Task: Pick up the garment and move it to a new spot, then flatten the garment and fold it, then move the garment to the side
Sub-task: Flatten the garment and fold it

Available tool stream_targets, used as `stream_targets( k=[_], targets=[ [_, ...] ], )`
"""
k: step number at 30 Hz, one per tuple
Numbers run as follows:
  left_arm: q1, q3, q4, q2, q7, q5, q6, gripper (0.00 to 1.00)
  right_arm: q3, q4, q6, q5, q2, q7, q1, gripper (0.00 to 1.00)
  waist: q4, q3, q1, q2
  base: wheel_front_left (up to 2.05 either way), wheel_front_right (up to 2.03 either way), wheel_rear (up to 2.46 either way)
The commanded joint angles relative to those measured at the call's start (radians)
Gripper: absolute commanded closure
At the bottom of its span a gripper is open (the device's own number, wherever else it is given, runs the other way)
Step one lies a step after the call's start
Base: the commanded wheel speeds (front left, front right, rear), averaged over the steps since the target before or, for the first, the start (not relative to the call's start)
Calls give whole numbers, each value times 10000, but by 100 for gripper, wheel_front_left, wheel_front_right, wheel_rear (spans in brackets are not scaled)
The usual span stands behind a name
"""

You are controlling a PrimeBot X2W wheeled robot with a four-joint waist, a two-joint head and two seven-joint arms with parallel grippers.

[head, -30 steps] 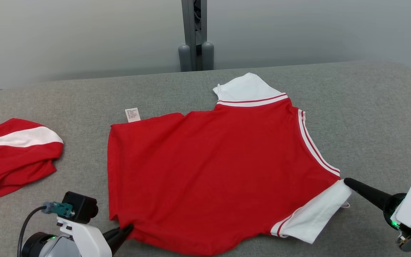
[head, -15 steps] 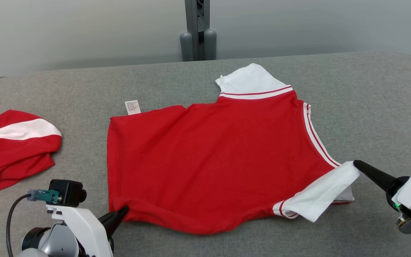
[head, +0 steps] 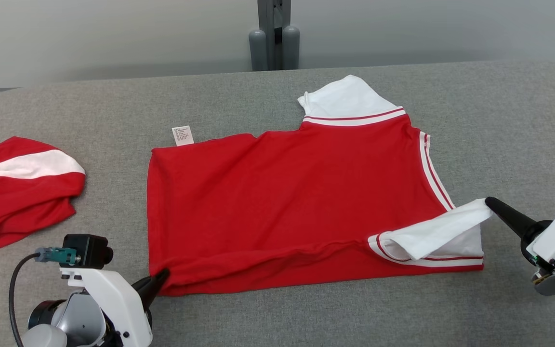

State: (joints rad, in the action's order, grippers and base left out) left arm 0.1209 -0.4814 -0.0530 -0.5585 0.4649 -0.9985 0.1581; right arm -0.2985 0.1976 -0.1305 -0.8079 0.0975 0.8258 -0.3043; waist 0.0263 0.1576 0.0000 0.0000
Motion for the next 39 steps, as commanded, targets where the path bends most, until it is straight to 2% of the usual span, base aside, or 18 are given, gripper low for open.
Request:
stream_targets(
  k=[1, 34, 35, 36, 37, 38, 39],
  targets=[
    [233, 36, 36, -21, -73, 34, -42, 100, 35, 73, -6, 45, 110, -148, -113, 100, 33, 58, 0, 0, 0, 0, 0],
    [1400, -201, 1650, 775, -860, 639, -67, 100, 1824, 1798, -6, -789, 1219, -2777, -1142, 100, 250, 851, 0, 0, 0, 0, 0],
    [1407, -192, 1708, 859, -839, 518, -103, 91, 1946, 1903, -6, -847, 1232, -2843, -1158, 100, 261, 835, 0, 0, 0, 0, 0],
    [1396, -169, 1724, 891, -816, 433, -126, 72, 1848, 2033, -6, -885, 1208, -2913, -1167, 100, 263, 819, 0, 0, 0, 0, 0],
    [1396, -115, 1731, 901, -861, 378, -113, 53, 1765, 2119, -6, -884, 1200, -3066, -1233, 88, 266, 805, 0, 0, 0, 0, 0],
    [1396, -115, 1731, 901, -861, 378, -113, 53, 1765, 2119, -6, -884, 1200, -3066, -1233, 88, 266, 805, 0, 0, 0, 0, 0],
    [1415, -22, 1744, 921, -953, 346, -23, 14, 1667, 2281, -6, -953, 1133, -3101, -1289, 0, 273, 792, 0, 0, 0, 0, 0]
  ],
)
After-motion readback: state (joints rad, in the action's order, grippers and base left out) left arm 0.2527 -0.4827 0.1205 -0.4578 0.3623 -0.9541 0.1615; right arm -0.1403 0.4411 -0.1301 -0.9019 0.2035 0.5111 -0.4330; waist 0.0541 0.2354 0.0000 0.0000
